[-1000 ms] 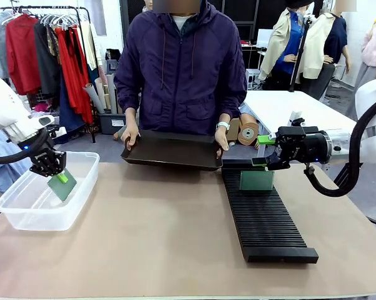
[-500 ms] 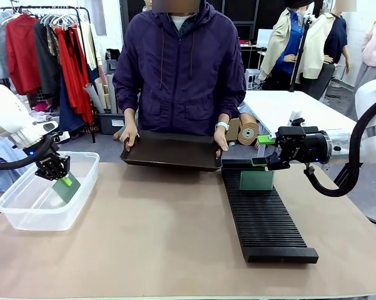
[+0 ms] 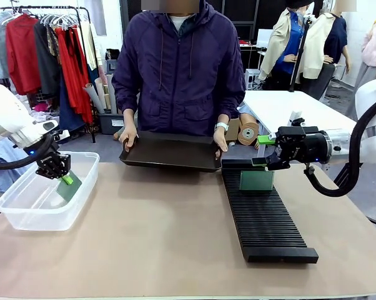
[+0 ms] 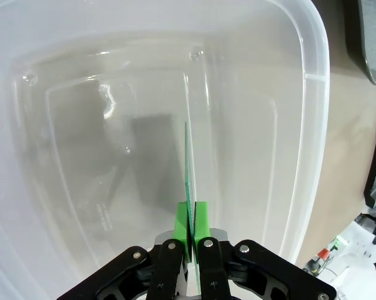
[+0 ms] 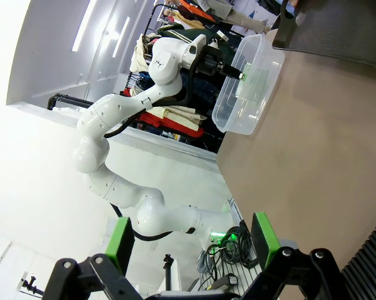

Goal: Sort PCBs into racks and boxes based on the side picked up.
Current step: If the short side of the Blank PCB is picked up, insert it into the PCB Rack ; if the long side is picked up, place it in the Organizing box.

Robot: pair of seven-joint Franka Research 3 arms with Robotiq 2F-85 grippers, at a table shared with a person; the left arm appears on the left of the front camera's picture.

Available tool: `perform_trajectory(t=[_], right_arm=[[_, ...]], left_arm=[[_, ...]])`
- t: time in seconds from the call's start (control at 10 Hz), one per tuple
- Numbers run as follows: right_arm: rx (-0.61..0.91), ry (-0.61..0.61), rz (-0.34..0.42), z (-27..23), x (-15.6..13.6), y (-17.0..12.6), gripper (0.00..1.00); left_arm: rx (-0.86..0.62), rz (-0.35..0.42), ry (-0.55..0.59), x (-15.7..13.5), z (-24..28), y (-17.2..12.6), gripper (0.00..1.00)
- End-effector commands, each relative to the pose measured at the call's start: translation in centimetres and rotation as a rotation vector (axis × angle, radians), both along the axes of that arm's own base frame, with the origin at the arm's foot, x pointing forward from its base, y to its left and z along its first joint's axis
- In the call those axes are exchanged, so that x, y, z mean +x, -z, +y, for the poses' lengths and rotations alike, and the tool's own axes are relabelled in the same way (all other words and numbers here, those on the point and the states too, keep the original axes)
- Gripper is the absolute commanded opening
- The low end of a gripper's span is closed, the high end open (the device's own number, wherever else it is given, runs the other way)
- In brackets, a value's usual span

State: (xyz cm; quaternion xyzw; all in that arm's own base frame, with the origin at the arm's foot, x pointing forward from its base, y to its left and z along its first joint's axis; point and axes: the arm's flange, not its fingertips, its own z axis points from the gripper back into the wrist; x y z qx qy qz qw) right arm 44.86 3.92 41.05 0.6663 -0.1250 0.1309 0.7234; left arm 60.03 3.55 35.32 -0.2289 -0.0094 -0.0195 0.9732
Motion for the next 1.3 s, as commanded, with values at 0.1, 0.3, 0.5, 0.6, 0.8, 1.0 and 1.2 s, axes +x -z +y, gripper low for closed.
perform_trajectory(t=[0.1,0.3,0.5,0.6,0.8,1.0,1.2], right_arm=[[-0.003,-0.005,-0.017,0.1,-0.1,-0.1,1.0],[-0.003,-0.005,-0.017,0.1,-0.1,-0.1,1.0],[-0.003,-0.005,-0.017,0.1,-0.1,-0.1,1.0],[-0.003,-0.005,-0.017,0.1,-0.1,-0.1,1.0],[-0.003,-0.005,-0.017,0.1,-0.1,-0.1,1.0],[-0.003,-0.005,-0.017,0.1,-0.1,-0.1,1.0],[-0.003,-0.005,-0.017,0.1,-0.1,-0.1,1.0]], left_arm=[[0.029,-0.022,-0.026,-0.3,0.0,-1.0,0.67],[0.039,-0.022,-0.04,-0.6,0.2,-1.2,1.0],[0.078,-0.023,-0.061,-1.0,0.0,-2.2,1.0],[0.118,-0.026,-0.075,-1.4,-0.2,-3.2,1.0],[0.163,-0.039,-0.073,-2.1,-0.9,-5.2,1.0],[0.179,-0.044,-0.073,-3.0,-1.1,-6.8,1.0],[0.175,-0.036,-0.066,-3.2,-1.2,-7.2,1.0]])
